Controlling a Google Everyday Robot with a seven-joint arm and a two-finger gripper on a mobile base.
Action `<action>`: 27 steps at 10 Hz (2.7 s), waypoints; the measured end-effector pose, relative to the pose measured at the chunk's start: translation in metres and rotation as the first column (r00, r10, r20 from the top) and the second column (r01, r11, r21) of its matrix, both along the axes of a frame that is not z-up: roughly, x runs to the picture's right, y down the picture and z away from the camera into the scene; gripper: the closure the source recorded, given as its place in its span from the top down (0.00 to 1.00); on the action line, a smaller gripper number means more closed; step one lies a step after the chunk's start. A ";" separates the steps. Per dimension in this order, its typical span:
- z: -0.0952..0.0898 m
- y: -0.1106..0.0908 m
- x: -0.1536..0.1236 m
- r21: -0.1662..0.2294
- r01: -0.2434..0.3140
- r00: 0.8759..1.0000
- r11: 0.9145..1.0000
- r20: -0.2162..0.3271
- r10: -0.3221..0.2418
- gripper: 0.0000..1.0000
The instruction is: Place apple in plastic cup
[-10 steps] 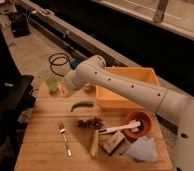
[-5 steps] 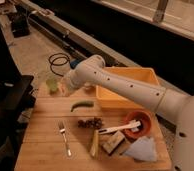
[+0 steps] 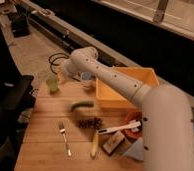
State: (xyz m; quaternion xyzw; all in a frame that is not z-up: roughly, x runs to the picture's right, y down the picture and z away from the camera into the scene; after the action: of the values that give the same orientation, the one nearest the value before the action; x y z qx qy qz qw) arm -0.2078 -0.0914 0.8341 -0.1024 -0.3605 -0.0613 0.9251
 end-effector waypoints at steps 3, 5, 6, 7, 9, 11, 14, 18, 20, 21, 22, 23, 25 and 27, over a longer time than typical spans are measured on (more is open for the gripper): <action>0.046 -0.027 -0.043 0.013 -0.040 0.996 0.999 0.083 0.039 0.00; 0.060 -0.028 -0.052 0.011 -0.063 0.993 0.998 0.100 0.061 0.00; 0.060 -0.028 -0.051 0.011 -0.064 0.993 0.998 0.100 0.062 0.00; 0.060 -0.028 -0.052 0.011 -0.063 0.993 0.998 0.100 0.062 0.00; 0.060 -0.027 -0.052 0.012 -0.058 0.993 0.998 0.102 0.056 0.00; 0.062 -0.024 -0.061 0.024 -0.048 0.992 0.999 0.119 0.044 0.00; 0.068 -0.018 -0.079 0.016 -0.043 0.987 0.999 0.154 0.040 0.17; 0.085 -0.004 -0.089 -0.015 -0.047 0.984 0.999 0.171 0.049 0.59; 0.098 0.001 -0.088 -0.034 -0.060 0.984 0.998 0.166 0.065 0.74; 0.101 0.002 -0.088 -0.041 -0.063 0.984 0.997 0.165 0.069 0.76; 0.103 0.004 -0.088 -0.047 -0.063 0.984 0.997 0.164 0.070 0.76; 0.104 0.004 -0.089 -0.050 -0.064 0.984 0.997 0.164 0.072 0.76; 0.103 0.005 -0.089 -0.054 -0.065 0.984 0.996 0.162 0.073 0.76; 0.099 0.005 -0.088 -0.051 -0.065 0.985 0.997 0.156 0.072 0.76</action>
State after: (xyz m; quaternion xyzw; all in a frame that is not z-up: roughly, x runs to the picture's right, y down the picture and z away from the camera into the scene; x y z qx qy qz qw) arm -0.2962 -0.0866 0.9335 -0.1058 -0.4371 -0.0293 0.8927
